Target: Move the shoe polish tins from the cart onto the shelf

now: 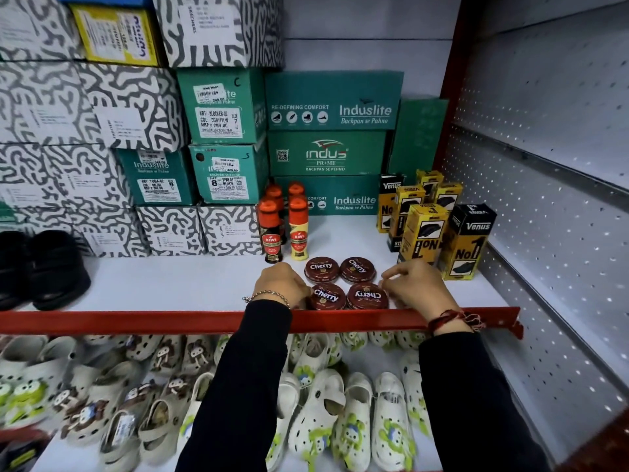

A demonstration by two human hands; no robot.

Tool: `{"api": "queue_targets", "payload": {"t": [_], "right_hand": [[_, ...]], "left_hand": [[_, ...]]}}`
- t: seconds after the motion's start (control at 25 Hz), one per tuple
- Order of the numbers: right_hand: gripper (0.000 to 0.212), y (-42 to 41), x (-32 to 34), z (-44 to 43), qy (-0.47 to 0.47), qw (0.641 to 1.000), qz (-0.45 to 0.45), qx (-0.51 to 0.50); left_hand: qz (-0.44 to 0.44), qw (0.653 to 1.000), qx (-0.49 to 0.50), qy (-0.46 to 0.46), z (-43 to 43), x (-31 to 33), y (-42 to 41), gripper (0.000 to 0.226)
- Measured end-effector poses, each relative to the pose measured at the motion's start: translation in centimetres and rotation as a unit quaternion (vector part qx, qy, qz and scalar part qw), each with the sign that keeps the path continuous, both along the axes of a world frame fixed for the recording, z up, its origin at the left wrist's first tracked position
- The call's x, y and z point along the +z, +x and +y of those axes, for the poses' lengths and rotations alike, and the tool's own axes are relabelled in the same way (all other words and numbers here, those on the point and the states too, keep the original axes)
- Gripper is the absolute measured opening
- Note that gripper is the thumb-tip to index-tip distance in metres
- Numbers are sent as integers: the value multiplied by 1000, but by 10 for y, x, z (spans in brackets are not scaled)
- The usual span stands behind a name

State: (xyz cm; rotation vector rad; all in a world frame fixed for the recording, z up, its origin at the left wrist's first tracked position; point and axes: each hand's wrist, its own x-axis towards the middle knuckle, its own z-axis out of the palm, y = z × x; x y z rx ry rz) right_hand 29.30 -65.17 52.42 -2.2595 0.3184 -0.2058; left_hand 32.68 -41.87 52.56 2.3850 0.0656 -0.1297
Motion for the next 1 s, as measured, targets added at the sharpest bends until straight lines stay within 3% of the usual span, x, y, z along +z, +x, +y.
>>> {"api": "queue_targets", "payload": {"t": [0.12,0.24,0.4,0.88,1.0], "right_hand": [[47,3,4,9,-63,993,-61,78],[60,8,1,26,-135,971,4,197],[58,14,-13,27,-173,960,74,207],[58,2,-18,22,-170,959,28,227],[54,-1,-7,21,-142,968,-22,205]], "left_hand": [[-67,993,-66,69,-7,7,-1,39],[-36,977,-184,98,-18,6,-3,60],[-24,973,-206,98,-27,-3,-8,62],[-51,978,-183,84,-32,-8,-18,61],[-104,980,-160,54,-30,-1,-19,58]]}}
